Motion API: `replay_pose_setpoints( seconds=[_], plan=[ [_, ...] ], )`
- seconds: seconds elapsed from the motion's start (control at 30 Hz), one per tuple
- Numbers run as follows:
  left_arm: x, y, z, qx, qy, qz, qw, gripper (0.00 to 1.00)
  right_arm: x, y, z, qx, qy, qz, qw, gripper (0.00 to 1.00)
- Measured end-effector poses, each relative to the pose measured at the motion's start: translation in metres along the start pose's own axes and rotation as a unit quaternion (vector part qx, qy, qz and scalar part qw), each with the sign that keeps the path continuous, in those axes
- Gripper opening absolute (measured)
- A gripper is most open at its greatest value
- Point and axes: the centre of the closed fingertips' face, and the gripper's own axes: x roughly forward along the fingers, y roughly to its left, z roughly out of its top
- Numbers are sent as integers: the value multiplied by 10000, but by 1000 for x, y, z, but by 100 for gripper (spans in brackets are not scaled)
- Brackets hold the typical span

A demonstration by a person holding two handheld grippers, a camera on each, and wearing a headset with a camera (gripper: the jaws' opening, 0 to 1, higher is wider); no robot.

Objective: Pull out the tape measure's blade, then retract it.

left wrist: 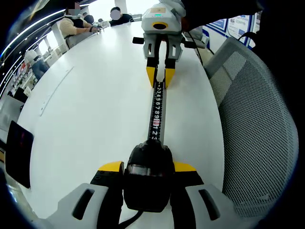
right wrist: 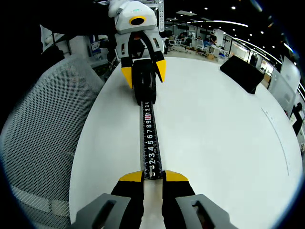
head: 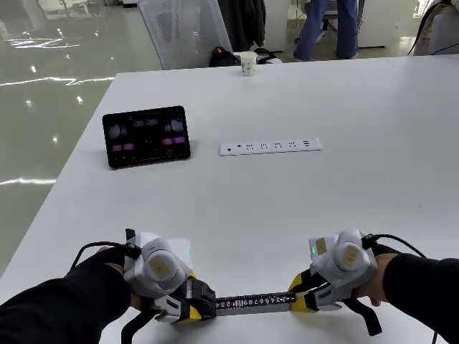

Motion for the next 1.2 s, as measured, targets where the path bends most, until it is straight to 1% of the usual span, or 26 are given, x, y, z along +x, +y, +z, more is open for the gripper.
replay_pose_setpoints(
  seconds=[0.33,0.87,1.2],
  plan=[
    [0,0,0,-10,-1,-5,10000,32,-4,1,-4,54,-28,-17,10000,10],
    [1,0,0,-35,8,7,10000,33,-6,-1,-7,42,-3,-17,10000,10],
    [1,-1,0,-39,-13,11,10000,33,-11,-1,-13,40,41,-36,10000,10]
  ],
)
